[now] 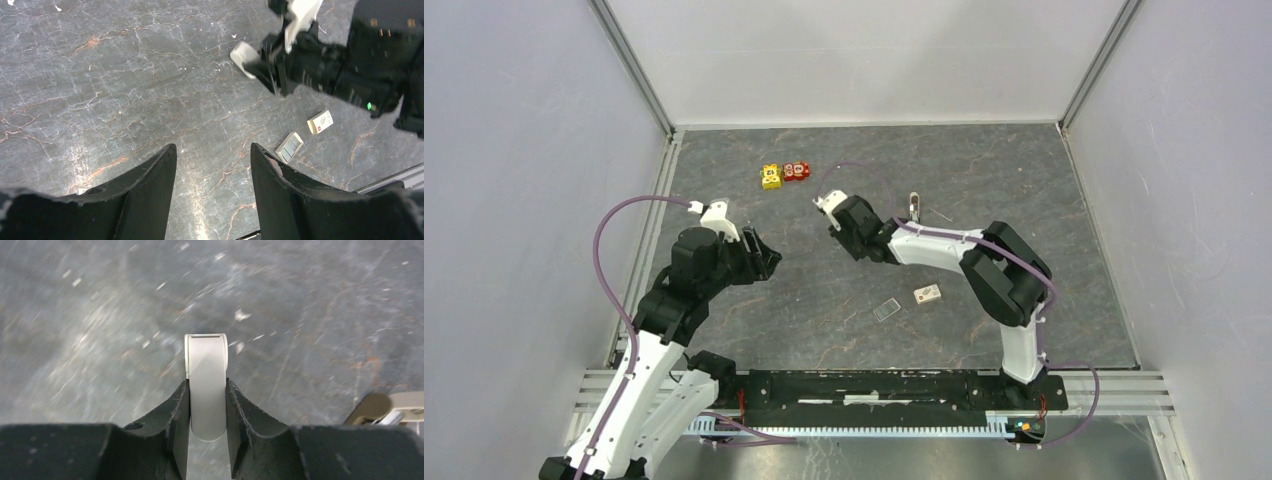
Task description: Load the staples into the stapler
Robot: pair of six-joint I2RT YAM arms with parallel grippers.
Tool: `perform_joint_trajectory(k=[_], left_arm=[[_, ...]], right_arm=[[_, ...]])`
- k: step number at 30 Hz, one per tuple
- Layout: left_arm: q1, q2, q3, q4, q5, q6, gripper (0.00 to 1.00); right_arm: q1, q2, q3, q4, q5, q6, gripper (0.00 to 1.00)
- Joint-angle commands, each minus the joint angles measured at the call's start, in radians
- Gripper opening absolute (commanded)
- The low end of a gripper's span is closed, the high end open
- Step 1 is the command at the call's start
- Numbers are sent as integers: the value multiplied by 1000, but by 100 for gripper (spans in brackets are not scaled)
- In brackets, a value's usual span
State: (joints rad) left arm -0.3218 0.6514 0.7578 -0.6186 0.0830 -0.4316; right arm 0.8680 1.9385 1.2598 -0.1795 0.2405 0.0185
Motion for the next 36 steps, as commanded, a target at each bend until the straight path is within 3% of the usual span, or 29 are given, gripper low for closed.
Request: perform_joint_trajectory(k=[1,4,7,13,25,29,36], left_arm=[[-2,-16,-6,1,-8,56,63],[-2,-15,-8,1,-8,56,63],[-2,-12,-7,1,-8,57,63],[-2,-15,-6,2,-11,59,67],[-2,-34,-11,6,-5,73,77],[-2,-37,-17,14,9,70,99],[-2,-32,-24,24,34,67,100]], right_arm=[[-72,69,115,51,38,39,33],[-97,100,147,53,39,60,34],[-106,105,168,38,39,70,42],[-113,1,133,0,26,85,54],[-97,-382,-189,-92,-83,101,52],[-50,-490,-305,-124,-87,132,51],[37,-638,-480,-107,-135,233,48]])
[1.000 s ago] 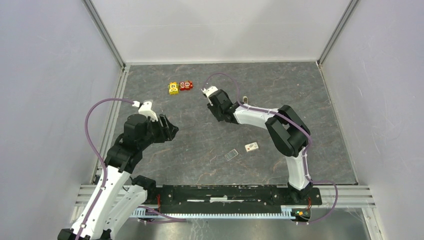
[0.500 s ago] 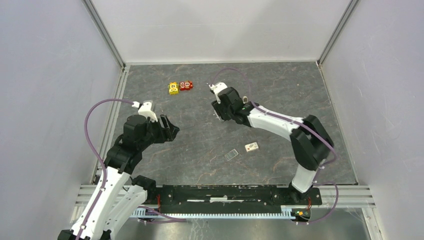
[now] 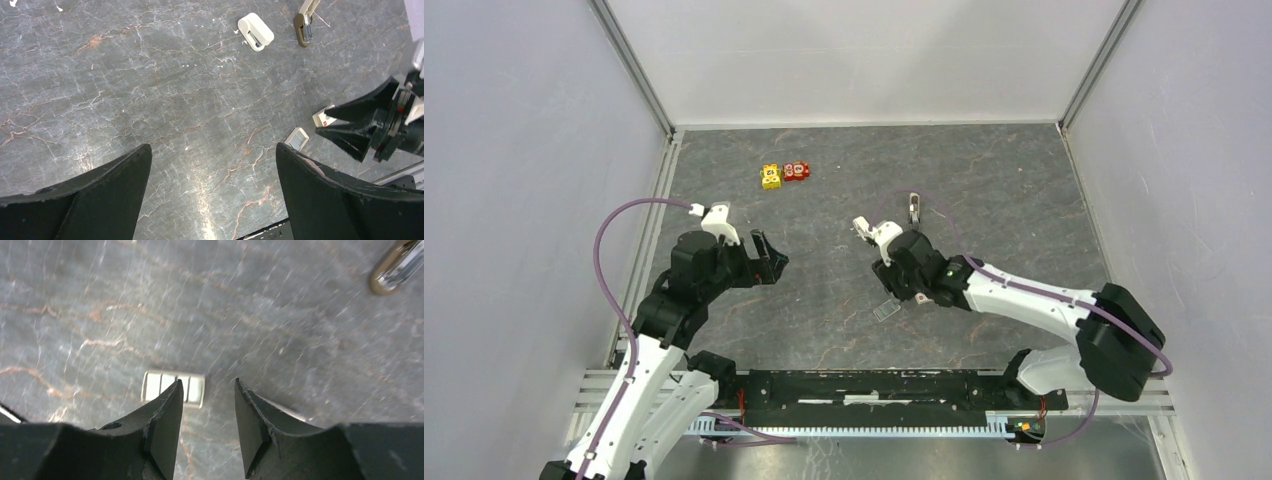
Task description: Load the staples into the stapler
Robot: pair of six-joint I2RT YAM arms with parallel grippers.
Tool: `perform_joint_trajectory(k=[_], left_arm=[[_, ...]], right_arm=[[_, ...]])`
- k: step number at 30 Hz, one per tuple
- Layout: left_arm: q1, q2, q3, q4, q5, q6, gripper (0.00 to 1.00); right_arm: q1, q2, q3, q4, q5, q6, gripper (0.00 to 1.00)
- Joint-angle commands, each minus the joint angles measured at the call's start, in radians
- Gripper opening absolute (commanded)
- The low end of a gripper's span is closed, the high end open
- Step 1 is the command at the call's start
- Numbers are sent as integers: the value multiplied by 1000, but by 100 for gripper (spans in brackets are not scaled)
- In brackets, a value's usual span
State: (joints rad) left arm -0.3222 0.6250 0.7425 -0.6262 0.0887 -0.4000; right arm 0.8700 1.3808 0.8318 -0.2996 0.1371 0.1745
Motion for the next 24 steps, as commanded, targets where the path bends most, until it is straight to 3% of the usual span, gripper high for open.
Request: perform_joint_trajectory(k=[1,24], left_arm=[[-1,-5,-8,33,32,35,100],[-2,-23,-12,36,28,46,100]], right_arm=[[48,-90,-64,19,-32,89,47],[150,32,-91,89,16,115,39]])
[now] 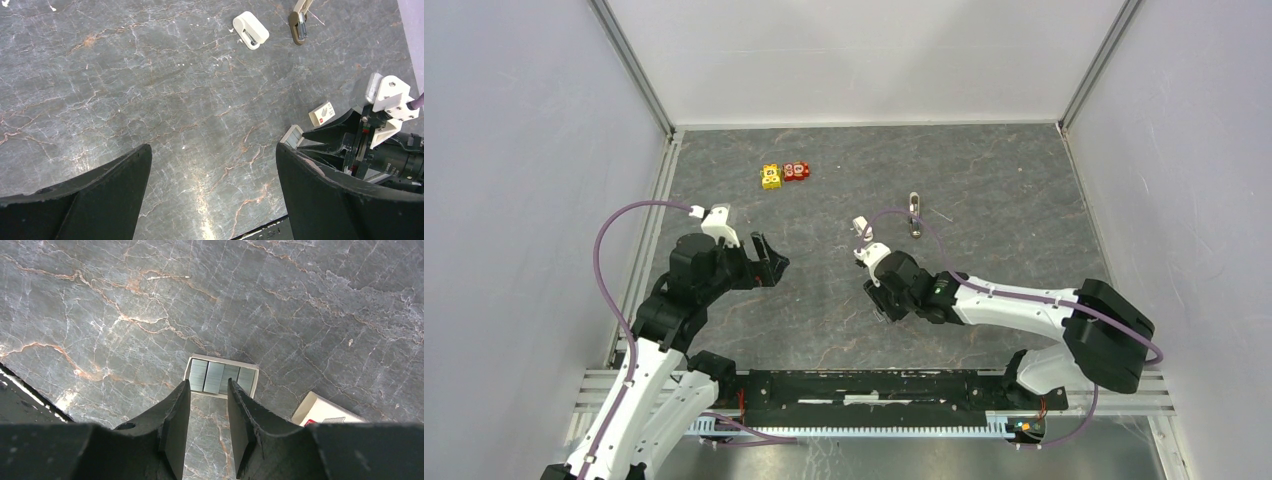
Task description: Load the staples into the stapler
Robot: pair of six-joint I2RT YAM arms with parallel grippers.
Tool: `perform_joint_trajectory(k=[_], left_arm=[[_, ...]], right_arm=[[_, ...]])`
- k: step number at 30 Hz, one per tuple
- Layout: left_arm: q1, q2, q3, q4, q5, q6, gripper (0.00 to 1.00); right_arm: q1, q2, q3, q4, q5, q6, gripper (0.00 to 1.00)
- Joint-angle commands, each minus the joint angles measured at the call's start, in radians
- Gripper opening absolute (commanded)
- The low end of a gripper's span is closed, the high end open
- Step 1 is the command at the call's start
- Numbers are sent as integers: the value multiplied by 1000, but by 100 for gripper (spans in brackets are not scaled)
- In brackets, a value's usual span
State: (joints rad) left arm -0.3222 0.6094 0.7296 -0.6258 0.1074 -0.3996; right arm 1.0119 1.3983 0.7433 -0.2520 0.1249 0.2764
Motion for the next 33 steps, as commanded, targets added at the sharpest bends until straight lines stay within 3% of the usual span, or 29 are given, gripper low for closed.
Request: perform_joint_trajectory(k=[1,23,33], left_arm=[[-1,-7,1,34,8,45,100],[-1,-21,0,34,-7,48,100],[-2,-22,1,34,-13,45,100]], right_arm=[[7,21,-1,44,29,8,38],[8,86,4,56,52,-16,35],[8,50,10,14,133,-3,31]])
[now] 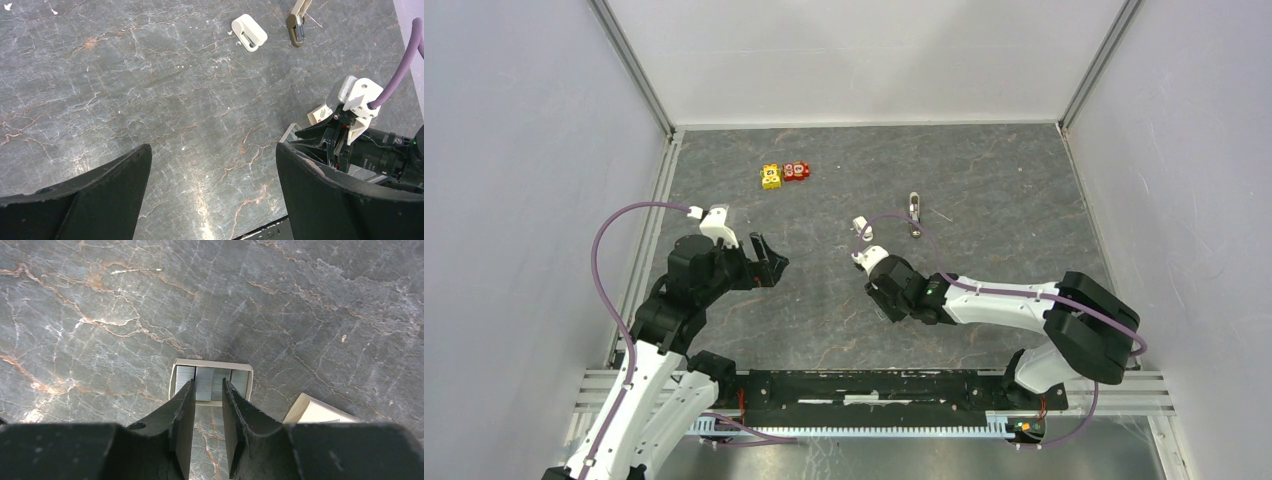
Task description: Load the staples into the stapler
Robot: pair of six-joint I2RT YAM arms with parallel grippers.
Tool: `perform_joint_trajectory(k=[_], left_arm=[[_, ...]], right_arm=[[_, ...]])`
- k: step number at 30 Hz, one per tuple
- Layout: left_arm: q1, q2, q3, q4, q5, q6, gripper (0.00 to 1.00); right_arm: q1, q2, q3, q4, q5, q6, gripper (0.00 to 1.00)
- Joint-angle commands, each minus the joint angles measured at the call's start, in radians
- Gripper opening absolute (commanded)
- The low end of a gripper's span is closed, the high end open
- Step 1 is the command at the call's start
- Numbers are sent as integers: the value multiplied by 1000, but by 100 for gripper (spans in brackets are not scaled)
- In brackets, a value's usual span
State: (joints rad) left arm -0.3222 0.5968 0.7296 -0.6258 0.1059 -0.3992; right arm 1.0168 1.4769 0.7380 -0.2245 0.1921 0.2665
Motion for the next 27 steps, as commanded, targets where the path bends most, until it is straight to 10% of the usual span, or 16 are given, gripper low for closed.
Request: perform_joint_trajectory(k=[1,27], left_arm=[[-2,-8,-1,34,-11,45,100],[-2,-5,-1,32,-25,42,100]], right_arm=[[2,-36,13,-9,71,10,31],[-34,-23,-52,99,-36,12,37]])
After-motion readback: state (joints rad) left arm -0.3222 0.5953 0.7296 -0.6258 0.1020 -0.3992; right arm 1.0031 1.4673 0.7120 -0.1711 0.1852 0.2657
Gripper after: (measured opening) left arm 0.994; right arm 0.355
